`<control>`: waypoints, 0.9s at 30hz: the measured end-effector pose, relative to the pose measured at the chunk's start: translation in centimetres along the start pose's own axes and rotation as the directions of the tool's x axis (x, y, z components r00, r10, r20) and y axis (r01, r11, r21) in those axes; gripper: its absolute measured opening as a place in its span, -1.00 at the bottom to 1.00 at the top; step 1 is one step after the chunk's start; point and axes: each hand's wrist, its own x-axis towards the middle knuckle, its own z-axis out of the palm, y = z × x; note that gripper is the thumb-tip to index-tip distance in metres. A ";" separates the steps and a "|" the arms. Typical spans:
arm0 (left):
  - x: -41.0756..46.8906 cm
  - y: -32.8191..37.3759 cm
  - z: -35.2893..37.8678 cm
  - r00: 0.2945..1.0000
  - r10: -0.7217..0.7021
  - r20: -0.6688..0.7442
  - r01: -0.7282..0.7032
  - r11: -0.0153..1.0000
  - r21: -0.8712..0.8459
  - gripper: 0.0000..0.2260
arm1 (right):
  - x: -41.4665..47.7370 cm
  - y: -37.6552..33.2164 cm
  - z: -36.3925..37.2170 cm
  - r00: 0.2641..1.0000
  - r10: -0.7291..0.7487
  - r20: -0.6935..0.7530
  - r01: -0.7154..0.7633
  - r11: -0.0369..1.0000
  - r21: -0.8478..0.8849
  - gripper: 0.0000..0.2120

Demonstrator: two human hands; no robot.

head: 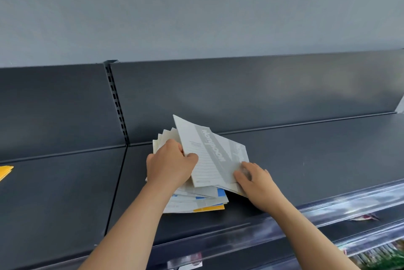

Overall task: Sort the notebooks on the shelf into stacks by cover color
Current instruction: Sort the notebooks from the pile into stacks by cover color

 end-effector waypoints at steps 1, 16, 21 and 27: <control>0.0 0.0 0.1 1.000 -0.004 -0.015 0.003 1.000 -0.006 -0.76 | 0.0 -0.1 0.2 1.000 -0.007 0.022 0.005 0.998 0.057 -0.73; -0.3 -0.6 -0.3 0.996 -0.061 0.063 0.066 0.994 -0.084 -0.76 | -0.2 -1.5 0.4 1.000 -0.007 0.029 -0.002 0.957 0.290 -0.67; -0.3 -0.7 -1.4 0.996 -0.044 0.081 0.056 0.988 -0.144 -0.77 | -0.2 -1.8 0.5 0.998 -0.054 0.028 0.043 0.956 0.291 -0.74; -0.3 -0.9 -2.4 0.998 -0.011 0.062 0.022 0.984 -0.178 -0.81 | -0.5 -2.8 1.0 0.989 -0.131 0.061 0.114 0.968 0.225 -0.85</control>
